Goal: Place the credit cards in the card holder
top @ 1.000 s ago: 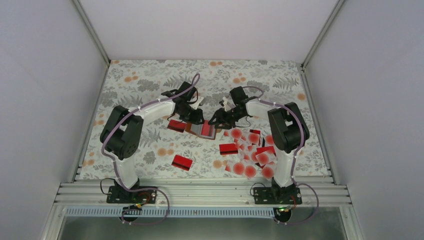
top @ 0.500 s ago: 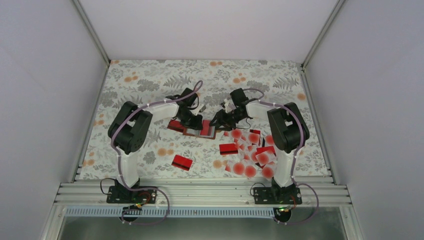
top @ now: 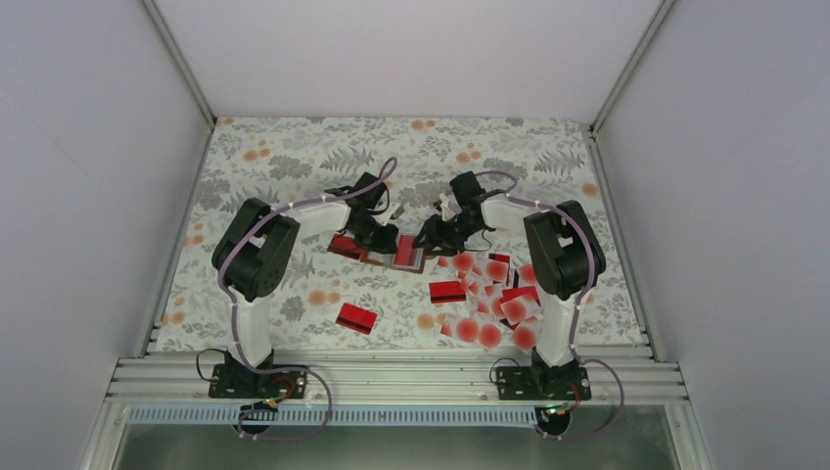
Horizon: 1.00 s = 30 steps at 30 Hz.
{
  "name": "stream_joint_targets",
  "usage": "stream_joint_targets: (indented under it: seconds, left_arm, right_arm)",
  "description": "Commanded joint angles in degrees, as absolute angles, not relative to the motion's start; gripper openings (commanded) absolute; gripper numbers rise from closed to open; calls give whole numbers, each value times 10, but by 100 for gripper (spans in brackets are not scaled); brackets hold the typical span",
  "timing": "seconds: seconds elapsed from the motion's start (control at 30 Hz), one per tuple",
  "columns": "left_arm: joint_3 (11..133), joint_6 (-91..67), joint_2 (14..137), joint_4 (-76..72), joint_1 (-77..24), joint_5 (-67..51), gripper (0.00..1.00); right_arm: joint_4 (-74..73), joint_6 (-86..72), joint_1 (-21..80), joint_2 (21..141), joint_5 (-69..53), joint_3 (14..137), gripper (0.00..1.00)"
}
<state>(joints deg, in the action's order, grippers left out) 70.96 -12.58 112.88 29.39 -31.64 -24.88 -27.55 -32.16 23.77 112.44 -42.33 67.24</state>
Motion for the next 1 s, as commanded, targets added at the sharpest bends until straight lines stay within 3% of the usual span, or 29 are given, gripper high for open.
stream_joint_targets:
  seconds: [0.0, 0.47, 0.97]
  left_arm:
    - [688, -122, 1141, 289, -319, -239, 2]
    - [673, -123, 1146, 283, -319, -235, 2]
    - [664, -128, 1143, 280, -319, -241, 2]
  right_arm:
    - [-344, -295, 240, 1091, -358, 697, 46]
    - [-275, -348, 259, 1045, -443, 685, 46]
    - [-265, -360, 269, 1080, -417, 672, 44]
